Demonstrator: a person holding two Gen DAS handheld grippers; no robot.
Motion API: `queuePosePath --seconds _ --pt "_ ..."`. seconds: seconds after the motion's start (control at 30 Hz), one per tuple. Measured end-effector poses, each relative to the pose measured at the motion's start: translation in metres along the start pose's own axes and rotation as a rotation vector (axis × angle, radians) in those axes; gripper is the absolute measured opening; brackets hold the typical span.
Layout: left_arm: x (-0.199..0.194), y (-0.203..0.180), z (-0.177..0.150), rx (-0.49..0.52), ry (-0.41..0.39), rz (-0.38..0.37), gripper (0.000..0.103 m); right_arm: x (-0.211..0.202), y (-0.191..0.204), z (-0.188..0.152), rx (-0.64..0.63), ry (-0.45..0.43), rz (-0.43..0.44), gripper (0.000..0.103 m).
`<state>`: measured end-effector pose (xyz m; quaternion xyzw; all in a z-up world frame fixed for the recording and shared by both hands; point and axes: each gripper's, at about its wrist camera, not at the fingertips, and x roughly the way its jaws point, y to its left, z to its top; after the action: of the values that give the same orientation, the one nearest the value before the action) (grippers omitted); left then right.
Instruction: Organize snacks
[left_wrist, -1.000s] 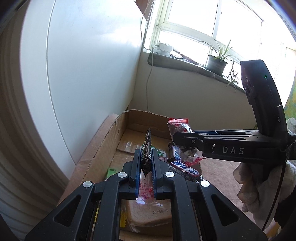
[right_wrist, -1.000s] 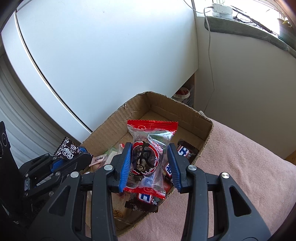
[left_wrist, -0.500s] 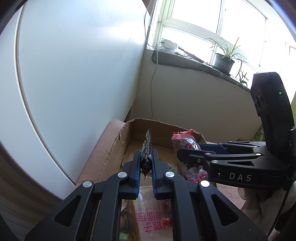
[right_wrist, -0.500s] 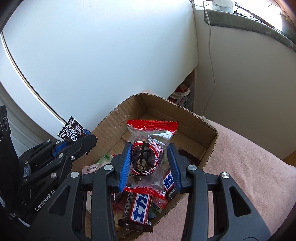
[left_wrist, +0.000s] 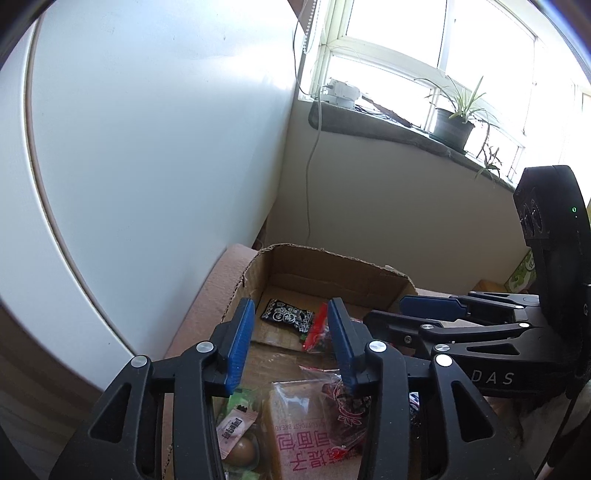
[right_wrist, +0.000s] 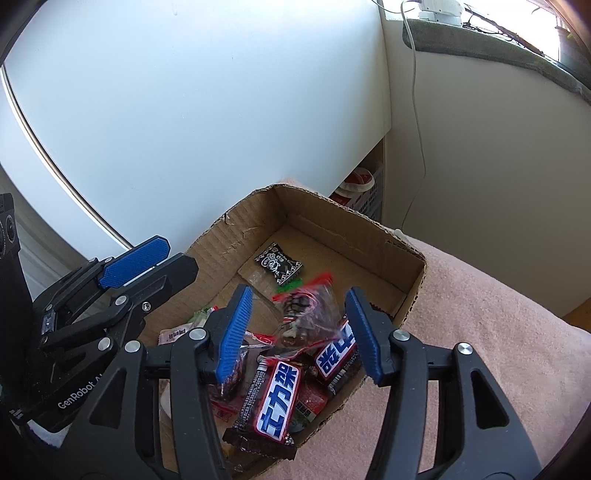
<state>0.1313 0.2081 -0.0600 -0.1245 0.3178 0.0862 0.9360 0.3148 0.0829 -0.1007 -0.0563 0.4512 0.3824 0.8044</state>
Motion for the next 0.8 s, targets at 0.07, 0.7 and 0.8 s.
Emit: queuePosePath --seconds 0.07,0.7,0.8 --pt "-0.003 0.001 0.0 -0.004 -0.007 0.006 0.04 -0.002 0.0 0.0 -0.001 -0.002 -0.004 0.056" --pt "-0.057 0.0 -0.016 -0.029 -0.061 0.077 0.07 -0.054 0.019 -0.032 -0.067 -0.074 -0.078 0.072" --pt "-0.071 -0.003 -0.022 -0.026 -0.074 0.085 0.074 -0.07 0.021 -0.044 -0.063 -0.096 -0.078 0.072"
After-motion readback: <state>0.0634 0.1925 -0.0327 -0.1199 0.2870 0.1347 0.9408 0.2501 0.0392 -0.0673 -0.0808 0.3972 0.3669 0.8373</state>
